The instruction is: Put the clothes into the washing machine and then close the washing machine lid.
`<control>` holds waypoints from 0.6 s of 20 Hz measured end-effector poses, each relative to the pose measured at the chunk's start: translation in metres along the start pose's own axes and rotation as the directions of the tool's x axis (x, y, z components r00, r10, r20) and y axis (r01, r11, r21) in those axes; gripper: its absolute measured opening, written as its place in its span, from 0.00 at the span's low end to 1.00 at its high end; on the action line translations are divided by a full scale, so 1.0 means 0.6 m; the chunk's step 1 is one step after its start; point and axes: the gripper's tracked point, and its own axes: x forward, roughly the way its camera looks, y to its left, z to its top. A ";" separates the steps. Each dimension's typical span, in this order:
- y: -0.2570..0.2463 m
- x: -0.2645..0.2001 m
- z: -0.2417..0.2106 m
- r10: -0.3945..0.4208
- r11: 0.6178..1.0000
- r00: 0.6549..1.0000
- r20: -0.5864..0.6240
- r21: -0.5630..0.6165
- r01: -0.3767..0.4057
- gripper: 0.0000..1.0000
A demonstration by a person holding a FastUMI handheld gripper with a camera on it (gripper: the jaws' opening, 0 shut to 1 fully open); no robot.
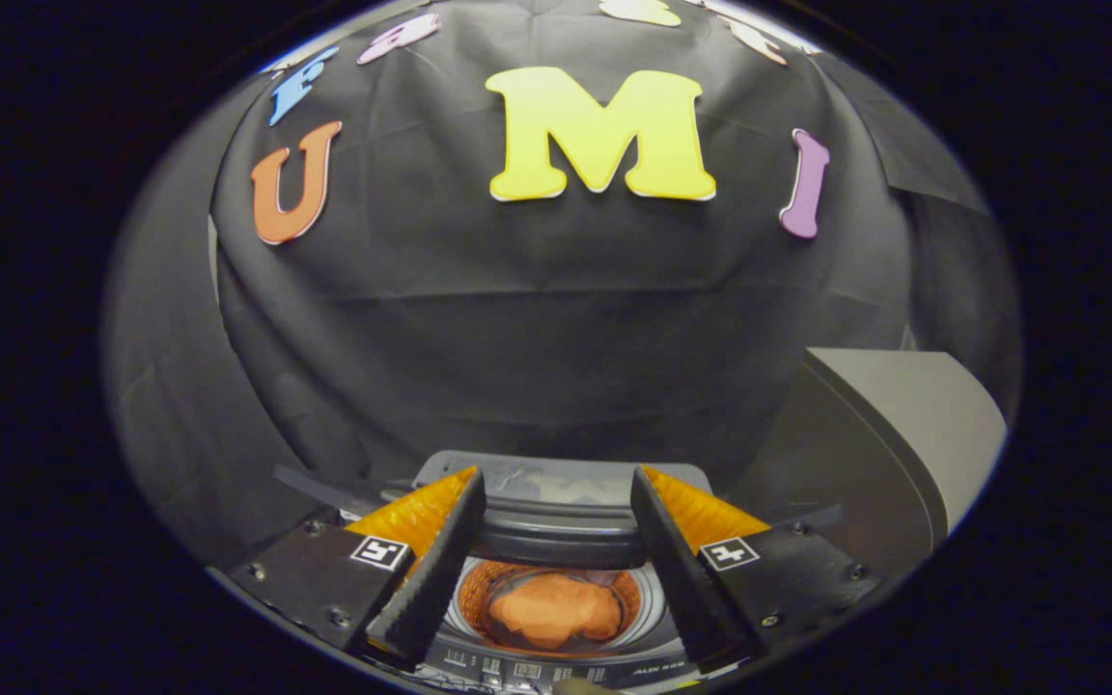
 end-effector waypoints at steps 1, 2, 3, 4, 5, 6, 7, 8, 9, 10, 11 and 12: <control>-0.001 -0.003 -0.017 -0.002 1.000 1.000 -0.022 -0.003 0.001 0.96; -0.006 -0.003 -0.028 -0.012 1.000 0.999 -0.033 -0.005 0.012 0.96; -0.012 -0.006 -0.041 -0.023 1.000 0.999 -0.049 -0.002 0.023 0.96; -0.012 -0.005 -0.057 -0.023 1.000 0.997 -0.071 0.005 0.024 0.96; -0.011 -0.004 -0.073 -0.023 1.000 0.995 -0.102 0.009 0.024 0.96; -0.010 -0.003 -0.084 -0.021 1.000 0.992 -0.125 0.007 0.022 0.97; -0.009 -0.003 -0.095 -0.021 1.000 0.990 -0.142 0.003 0.022 0.97; -0.007 -0.003 -0.100 -0.019 1.000 0.988 -0.150 0.001 0.019 0.97; -0.006 -0.003 -0.103 -0.017 1.000 0.988 -0.154 0.000 0.017 0.97; -0.004 -0.004 -0.103 -0.016 1.000 0.988 -0.153 0.002 0.017 0.97; -0.002 -0.006 -0.104 -0.014 1.000 0.987 -0.158 0.003 0.015 0.97; -0.001 -0.008 -0.104 -0.013 1.000 0.987 -0.159 0.002 0.013 0.97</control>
